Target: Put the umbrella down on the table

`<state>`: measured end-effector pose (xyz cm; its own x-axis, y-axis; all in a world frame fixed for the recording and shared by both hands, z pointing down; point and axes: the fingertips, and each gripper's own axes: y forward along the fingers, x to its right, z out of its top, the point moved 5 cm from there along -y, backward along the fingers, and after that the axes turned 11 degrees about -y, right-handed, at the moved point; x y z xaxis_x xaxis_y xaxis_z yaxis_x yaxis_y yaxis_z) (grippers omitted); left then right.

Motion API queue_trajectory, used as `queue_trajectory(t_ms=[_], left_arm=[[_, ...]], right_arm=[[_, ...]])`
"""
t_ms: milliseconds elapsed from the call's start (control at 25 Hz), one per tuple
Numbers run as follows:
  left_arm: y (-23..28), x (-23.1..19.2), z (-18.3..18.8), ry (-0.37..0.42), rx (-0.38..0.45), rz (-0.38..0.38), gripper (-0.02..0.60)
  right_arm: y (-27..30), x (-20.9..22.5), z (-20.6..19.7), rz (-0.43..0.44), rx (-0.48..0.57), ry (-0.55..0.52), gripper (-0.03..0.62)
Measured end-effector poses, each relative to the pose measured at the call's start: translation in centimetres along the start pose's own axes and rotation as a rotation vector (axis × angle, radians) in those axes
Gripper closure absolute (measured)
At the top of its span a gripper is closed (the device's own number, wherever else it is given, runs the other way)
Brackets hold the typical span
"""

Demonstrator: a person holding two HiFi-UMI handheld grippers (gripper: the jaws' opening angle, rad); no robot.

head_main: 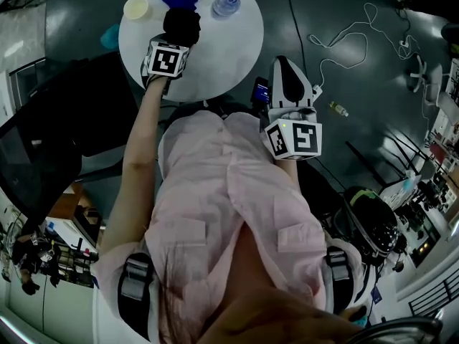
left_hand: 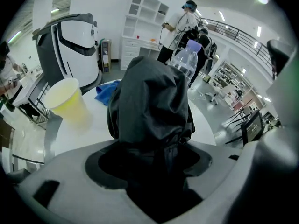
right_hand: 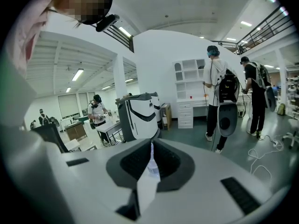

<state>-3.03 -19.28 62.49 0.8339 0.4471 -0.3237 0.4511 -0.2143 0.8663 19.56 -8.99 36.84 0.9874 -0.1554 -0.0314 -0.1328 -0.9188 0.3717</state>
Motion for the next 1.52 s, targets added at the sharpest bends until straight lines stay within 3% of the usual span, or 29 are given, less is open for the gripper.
queue_trajectory(t_ms=[320, 520, 640, 1320, 1520], left_arm=[[2.1, -1.0, -1.1, 0.005, -0.071, 0.02, 0.259], [3.7, -0.4, -1.8, -0.019, -0.125, -0.006, 0.259], [3.9, -0.7, -2.0, -0.009, -0.162, 0.028, 0.258], [4.4, -0.2, -2.2, 0.01, -0.14, 0.002, 0.252], [2.9, -0.8, -2.6, 0.004, -0.165, 0.038, 0.24]], right_arm=[[0.2, -0.5, -0.1, -0.001, -0.012, 0.001, 0.557], [0.3, -0.7, -0.1, 0.004, -0.016, -0.004, 0.557], [0.3, -0.8, 0.2, 0.008, -0.012, -0.007, 0.557], [0.4, -0.5, 0.1, 0.024, -0.005, -0.011, 0.557], [0.6, -0.6, 0.1, 0.039, 0.001, -0.012, 0.557]])
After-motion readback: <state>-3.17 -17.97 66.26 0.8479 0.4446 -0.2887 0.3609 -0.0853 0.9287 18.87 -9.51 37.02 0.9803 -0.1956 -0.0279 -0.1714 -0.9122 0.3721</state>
